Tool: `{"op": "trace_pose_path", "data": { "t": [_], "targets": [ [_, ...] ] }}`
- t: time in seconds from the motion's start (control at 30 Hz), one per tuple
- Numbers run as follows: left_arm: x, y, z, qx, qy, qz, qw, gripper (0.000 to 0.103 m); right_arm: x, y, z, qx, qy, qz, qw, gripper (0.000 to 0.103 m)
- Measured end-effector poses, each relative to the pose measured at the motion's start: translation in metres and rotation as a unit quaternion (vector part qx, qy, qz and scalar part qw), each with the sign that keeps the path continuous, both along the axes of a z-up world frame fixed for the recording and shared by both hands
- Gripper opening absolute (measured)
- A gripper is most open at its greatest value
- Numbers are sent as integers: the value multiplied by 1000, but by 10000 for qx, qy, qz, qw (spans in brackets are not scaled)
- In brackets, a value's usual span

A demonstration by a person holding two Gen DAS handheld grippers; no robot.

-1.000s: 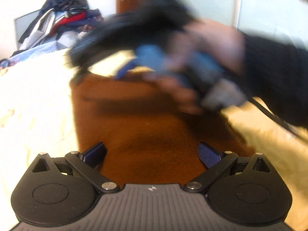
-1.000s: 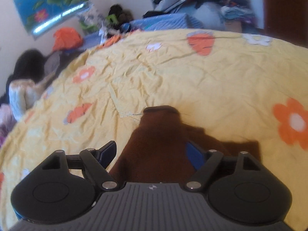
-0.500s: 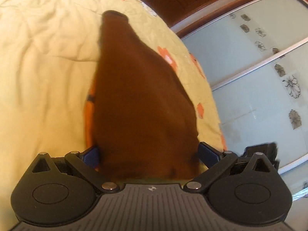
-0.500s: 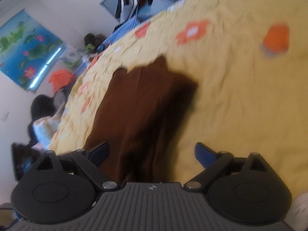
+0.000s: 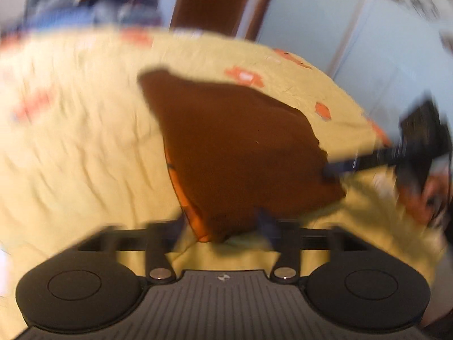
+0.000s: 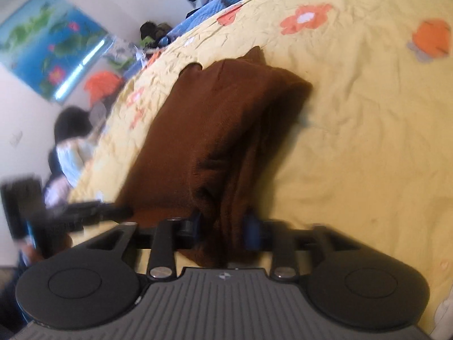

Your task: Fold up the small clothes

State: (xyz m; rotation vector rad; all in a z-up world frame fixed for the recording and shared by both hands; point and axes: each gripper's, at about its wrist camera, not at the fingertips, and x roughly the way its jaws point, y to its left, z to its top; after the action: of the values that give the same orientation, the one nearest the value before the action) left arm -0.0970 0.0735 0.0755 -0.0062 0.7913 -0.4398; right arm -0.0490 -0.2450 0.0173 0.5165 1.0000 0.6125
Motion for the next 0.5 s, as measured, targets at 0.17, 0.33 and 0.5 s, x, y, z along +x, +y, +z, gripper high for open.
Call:
{"op": "trace_pose_path", "data": {
  "t": [0.17,0.33,0.5],
  "targets": [
    [-17,-19,-8,1076,-736,97,9914,95,6,-17,32,445,-362,-458,9973,81],
    [-2,-39,-25,1399,-712,319,9871,55,-2,16,42,-217,-584,68,9980,81],
    [1,-49,-30,1461,-855,487,9844,44,-13,34,26,-848,-504,313,9946,69]
  ]
}}
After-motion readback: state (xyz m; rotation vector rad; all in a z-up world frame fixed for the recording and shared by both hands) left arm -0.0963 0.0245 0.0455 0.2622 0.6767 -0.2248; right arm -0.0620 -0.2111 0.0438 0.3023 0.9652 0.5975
